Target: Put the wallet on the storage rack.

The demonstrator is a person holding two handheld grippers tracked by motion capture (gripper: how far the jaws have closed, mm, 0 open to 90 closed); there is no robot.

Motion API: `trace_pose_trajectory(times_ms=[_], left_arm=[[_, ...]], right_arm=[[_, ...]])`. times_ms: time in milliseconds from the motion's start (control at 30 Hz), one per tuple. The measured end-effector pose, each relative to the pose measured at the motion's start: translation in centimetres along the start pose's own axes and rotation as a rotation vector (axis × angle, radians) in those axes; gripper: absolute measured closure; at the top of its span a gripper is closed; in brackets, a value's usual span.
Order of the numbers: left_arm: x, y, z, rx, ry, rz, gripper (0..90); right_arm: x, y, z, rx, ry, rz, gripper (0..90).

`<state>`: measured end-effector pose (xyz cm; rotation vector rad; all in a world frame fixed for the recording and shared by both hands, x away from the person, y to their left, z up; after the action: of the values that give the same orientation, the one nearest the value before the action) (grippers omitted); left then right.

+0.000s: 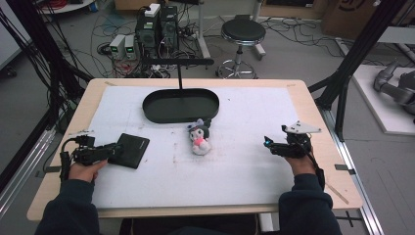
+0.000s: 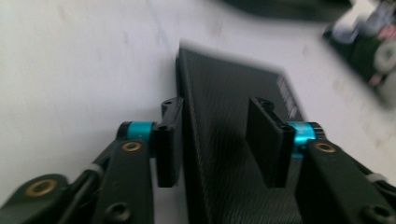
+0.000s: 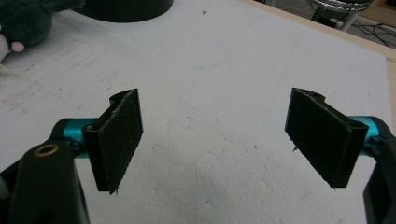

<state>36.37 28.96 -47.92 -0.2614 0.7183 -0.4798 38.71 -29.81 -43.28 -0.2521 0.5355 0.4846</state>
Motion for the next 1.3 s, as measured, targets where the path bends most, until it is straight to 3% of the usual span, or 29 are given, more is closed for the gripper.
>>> trace_pose_trajectory(times_ms=[100, 200, 267, 300, 333, 367, 433, 533, 600, 733, 867, 1000, 1167, 1300], left_arm=[[-0.2, 0.1, 0.1, -0.012, 0.000, 0.018, 67.1], [-0.5, 0.0, 0.4, 0.013, -0.012, 0.021, 82.8], [-0.7, -0.2, 0.6, 0.015, -0.034, 0.001, 83.5], [-0.8, -0.3, 0.7, 0.010, -0.050, -0.016, 84.5], [-1.2, -0.4, 1.2, -0.019, -0.098, -0.052, 84.9], [-1.2, -0.4, 1.2, -0.019, -0.098, -0.052, 85.2], [-2.1, -0.6, 2.1, -0.034, -0.172, -0.057, 85.5], [-3.6, -1.1, 3.6, 0.035, -0.285, -0.008, 85.6], [-4.3, -1.6, 4.3, 0.102, -0.309, 0.039, 85.7], [-4.5, -2.9, 5.0, 0.182, -0.292, 0.032, 85.8], [-3.6, -4.6, 5.2, 0.234, -0.243, -0.019, 85.8], [-2.6, -6.5, 5.4, 0.305, -0.195, -0.026, 85.7], [-0.7, -7.8, 5.7, 0.334, -0.160, -0.007, 85.4], [0.2, -8.2, 5.7, 0.338, -0.164, 0.033, 84.9]], right_arm=[[0.1, 0.0, 0.0, -0.002, 0.001, 0.001, 19.4], [0.2, 0.1, 0.0, -0.006, 0.004, 0.003, 19.3], [0.2, 0.1, 0.1, -0.004, 0.003, 0.003, 19.3], [0.2, 0.1, 0.1, -0.004, 0.002, 0.002, 19.3], [0.2, 0.1, 0.1, -0.006, 0.002, 0.003, 19.3], [0.2, 0.1, 0.1, -0.006, 0.002, 0.003, 19.3], [0.1, 0.0, 0.0, -0.004, 0.002, 0.001, 19.3], [0.1, 0.1, 0.0, 0.002, 0.005, 0.001, 19.3], [0.1, 0.0, -0.1, 0.001, 0.006, 0.001, 19.4], [0.0, -0.1, -0.1, 0.001, 0.005, 0.001, 19.3], [0.1, 0.0, -0.1, -0.001, 0.009, 0.000, 19.3], [0.1, -0.1, -0.2, 0.007, 0.009, -0.002, 19.3], [0.1, -0.1, -0.2, 0.004, 0.010, -0.002, 19.3], [0.0, -0.1, -0.2, 0.006, 0.010, -0.006, 19.3]])
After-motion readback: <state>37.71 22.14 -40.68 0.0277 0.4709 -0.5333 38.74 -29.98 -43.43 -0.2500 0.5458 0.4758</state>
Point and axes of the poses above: each handheld gripper's, and its own axes: x roughly forward along the jaws, z roughly out of its top, y roughly to its left, the point moved 5 cm from there along x, roughly forward along the jaws
